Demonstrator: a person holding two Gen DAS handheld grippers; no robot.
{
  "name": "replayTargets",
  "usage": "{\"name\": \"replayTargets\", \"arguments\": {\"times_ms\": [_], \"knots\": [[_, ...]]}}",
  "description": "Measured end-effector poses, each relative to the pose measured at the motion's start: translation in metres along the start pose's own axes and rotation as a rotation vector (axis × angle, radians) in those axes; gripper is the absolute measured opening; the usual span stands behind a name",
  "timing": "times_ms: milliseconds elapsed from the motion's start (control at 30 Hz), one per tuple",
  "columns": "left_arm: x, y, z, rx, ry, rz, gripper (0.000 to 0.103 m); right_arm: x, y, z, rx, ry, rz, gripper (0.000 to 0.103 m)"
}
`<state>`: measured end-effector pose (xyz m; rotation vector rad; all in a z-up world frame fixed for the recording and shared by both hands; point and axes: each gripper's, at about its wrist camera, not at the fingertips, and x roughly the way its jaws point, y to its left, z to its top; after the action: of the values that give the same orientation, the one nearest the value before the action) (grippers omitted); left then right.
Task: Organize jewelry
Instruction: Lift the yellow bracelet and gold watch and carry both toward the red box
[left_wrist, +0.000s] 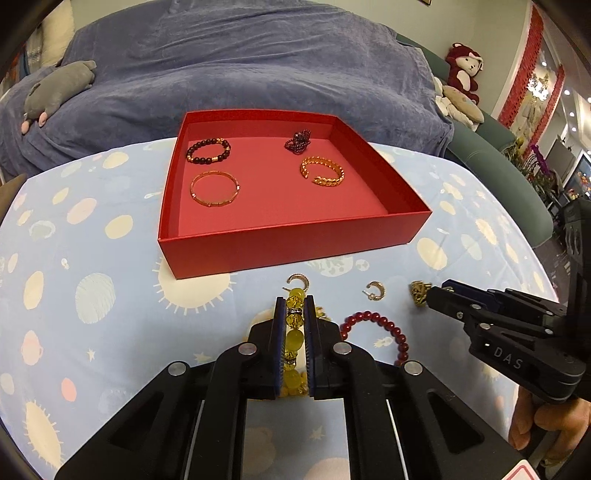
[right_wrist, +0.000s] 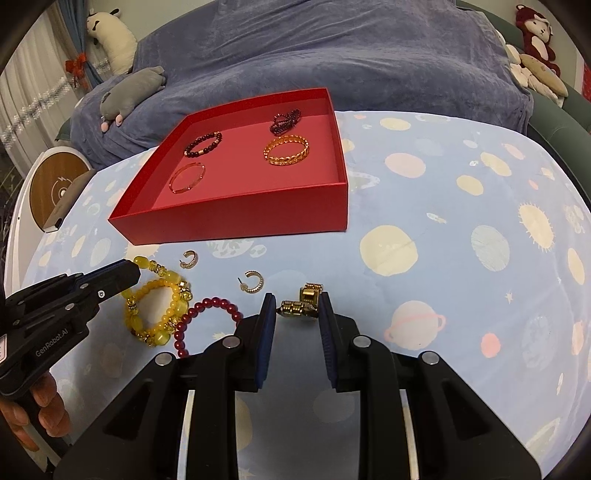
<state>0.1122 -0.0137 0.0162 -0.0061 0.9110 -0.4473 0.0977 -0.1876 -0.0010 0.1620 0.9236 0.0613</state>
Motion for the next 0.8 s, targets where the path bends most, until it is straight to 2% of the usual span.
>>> {"name": "replayTargets", "arguments": {"times_ms": [467,533,667,800], "knots": [[-0.058,0.001,0.042,0.001,-0.142,-0.052,0.007,-0.018,0.01,0.036,0.011,-0.083,0.038,0.022],[-0.064,0.004,0.052,-0.006,-0.167,-0.051,0.007,-0.021,0.014,0.048,0.008,-0.102,0.047,0.005],[-0.066,0.012,0.071,-0.019,-0.19,-0.036,0.007,-0.025,0.022,0.077,-0.025,-0.156,0.038,0.005],[-0.057,0.022,0.084,-0.035,-0.193,-0.003,0.007,-0.02,0.02,0.099,-0.004,-0.181,0.058,0.005]]}}
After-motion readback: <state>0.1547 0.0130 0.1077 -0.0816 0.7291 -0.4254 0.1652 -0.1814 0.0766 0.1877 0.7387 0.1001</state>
